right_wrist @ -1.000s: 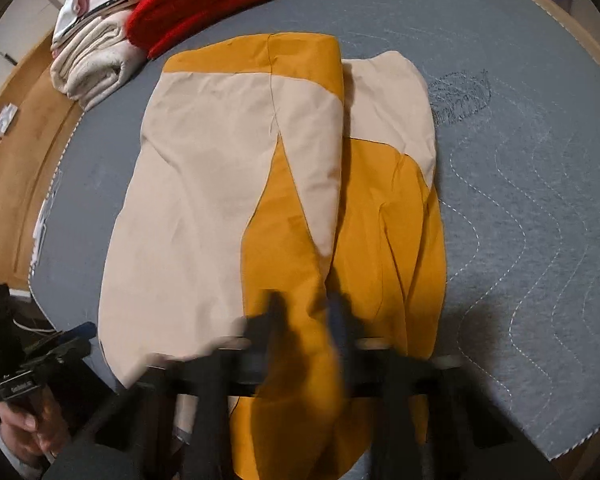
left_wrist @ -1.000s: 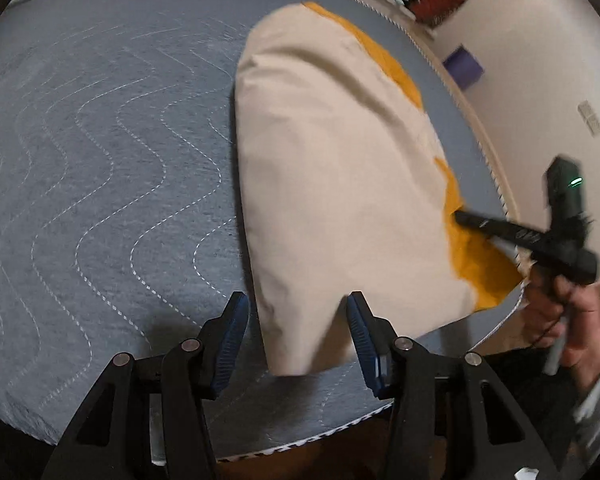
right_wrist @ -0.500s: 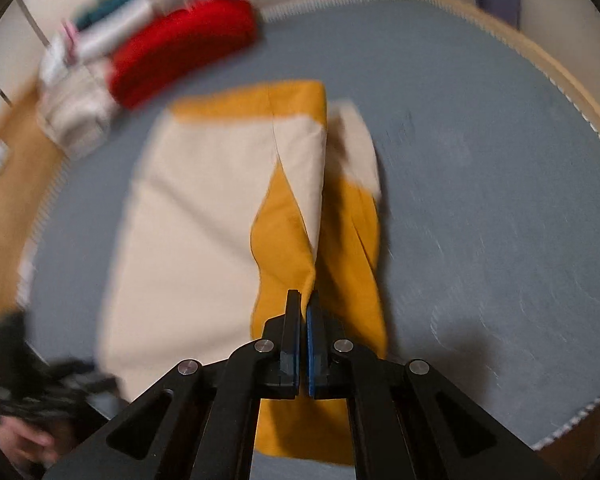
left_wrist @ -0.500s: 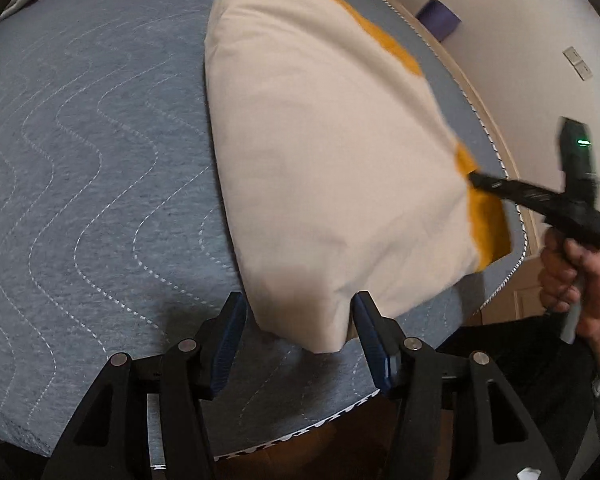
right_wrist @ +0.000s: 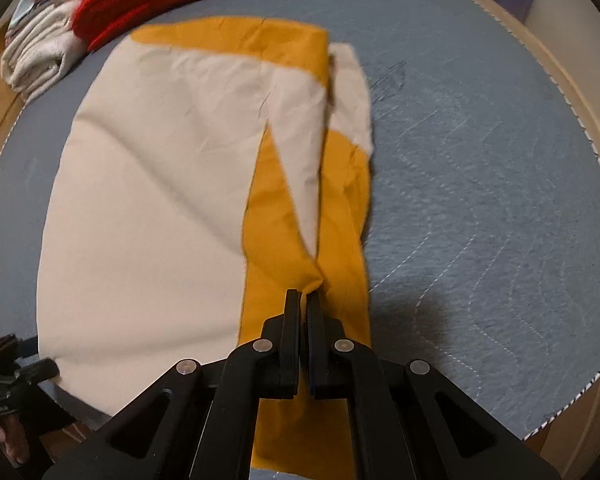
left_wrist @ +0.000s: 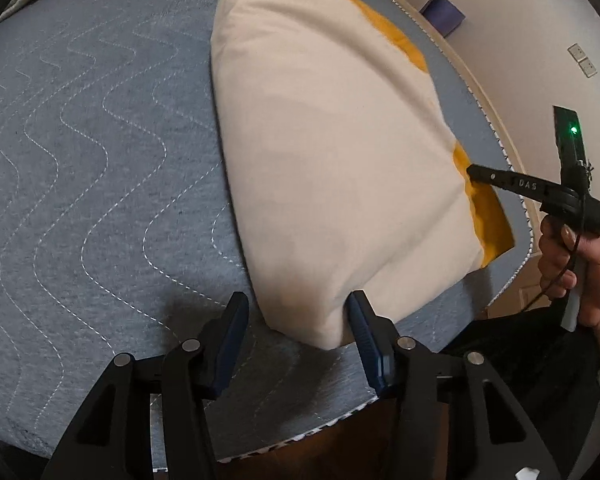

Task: Fold large clothes

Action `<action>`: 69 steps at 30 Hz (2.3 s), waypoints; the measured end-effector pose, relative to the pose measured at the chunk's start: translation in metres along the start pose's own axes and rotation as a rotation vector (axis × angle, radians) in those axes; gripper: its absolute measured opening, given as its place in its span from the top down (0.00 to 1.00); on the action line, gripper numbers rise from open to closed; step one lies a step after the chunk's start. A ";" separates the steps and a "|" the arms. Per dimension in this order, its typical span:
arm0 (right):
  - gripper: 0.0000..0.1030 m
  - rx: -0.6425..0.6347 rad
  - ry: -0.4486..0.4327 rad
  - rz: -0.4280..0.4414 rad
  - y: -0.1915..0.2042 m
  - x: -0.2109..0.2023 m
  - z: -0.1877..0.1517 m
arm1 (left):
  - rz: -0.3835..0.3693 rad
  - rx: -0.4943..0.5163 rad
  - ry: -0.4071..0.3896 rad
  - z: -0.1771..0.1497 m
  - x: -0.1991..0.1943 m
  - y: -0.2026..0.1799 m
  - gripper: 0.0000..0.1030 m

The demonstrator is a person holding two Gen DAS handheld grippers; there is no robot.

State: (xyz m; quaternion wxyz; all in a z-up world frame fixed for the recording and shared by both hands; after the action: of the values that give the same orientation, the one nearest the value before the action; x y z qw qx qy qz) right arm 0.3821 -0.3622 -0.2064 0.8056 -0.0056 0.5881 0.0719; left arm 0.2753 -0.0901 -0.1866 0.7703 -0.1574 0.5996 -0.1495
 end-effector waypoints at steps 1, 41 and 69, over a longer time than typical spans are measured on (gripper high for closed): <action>0.97 0.014 -0.031 0.003 -0.002 -0.007 0.004 | -0.020 -0.005 -0.005 0.001 -0.005 -0.003 0.55; 0.93 0.155 -0.307 0.063 -0.067 -0.079 0.028 | 0.083 0.137 -0.088 0.030 -0.035 -0.009 0.60; 0.98 0.274 -0.208 0.204 -0.010 0.053 0.152 | 0.230 0.181 -0.241 0.226 0.039 -0.002 0.60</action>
State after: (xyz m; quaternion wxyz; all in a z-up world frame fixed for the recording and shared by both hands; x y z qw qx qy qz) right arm 0.5428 -0.3524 -0.2103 0.8437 0.1712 0.5035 0.0728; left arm 0.5038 -0.0942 -0.1678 0.8594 -0.0346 0.5013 -0.0941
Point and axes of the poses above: each gripper's, at about its wrist camera, not at the fingertips, and x roughly the way its jaws point, y to its left, z to its top, the point moved 10 cm from there along x, roughly the way its jaws point, and after that the axes turned 2 degrees about -x, right-handed, at the moved point
